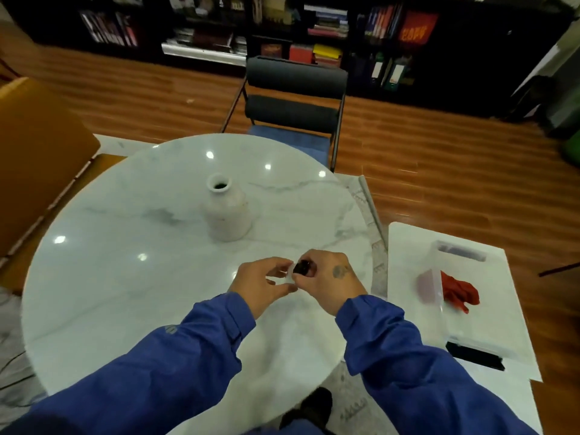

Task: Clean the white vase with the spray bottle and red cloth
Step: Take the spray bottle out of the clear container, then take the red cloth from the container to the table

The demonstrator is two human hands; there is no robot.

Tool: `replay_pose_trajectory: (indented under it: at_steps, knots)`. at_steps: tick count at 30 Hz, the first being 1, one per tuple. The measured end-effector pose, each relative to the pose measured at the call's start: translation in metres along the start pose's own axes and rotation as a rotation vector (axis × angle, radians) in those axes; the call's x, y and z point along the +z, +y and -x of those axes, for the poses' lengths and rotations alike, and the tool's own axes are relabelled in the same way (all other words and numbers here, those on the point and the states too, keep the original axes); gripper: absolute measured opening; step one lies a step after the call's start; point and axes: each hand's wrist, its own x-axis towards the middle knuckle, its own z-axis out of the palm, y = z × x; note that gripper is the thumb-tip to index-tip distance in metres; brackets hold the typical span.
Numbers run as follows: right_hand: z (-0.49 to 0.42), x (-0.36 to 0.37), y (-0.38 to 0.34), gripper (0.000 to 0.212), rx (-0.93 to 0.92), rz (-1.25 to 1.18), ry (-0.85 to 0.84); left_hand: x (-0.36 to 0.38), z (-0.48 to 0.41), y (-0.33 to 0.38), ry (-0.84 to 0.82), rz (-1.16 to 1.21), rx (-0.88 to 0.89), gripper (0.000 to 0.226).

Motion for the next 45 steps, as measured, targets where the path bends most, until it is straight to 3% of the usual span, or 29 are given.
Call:
replay_pose_trajectory:
  at_steps: [12, 18, 23, 29, 36, 45]
  knots:
    - [0.000, 0.033, -0.023, 0.026, 0.023, 0.172, -0.065, -0.019, 0.005, -0.027, -0.020, 0.003, -0.042, 0.033]
    - [0.009, 0.021, -0.009, 0.042, 0.054, 0.016, -0.033, -0.038, 0.002, -0.008, -0.051, -0.102, 0.087, 0.045]
    - [0.015, -0.020, 0.018, 0.043, 0.067, -0.019, 0.122, -0.039, -0.010, 0.040, -0.024, -0.089, 0.217, 0.038]
    - [0.027, -0.084, 0.077, 0.039, 0.194, 0.007, 0.295, 0.037, -0.029, 0.106, -0.137, 0.003, 0.314, 0.032]
    - [0.037, -0.131, 0.187, 0.030, 0.395, 0.058, 0.344, 0.150, -0.056, 0.120, -0.325, 0.026, 0.137, 0.029]
    - [-0.006, -0.132, 0.317, 0.042, 0.520, 0.215, 0.014, 0.261, -0.099, 0.114, -0.399, 0.023, -0.168, 0.043]
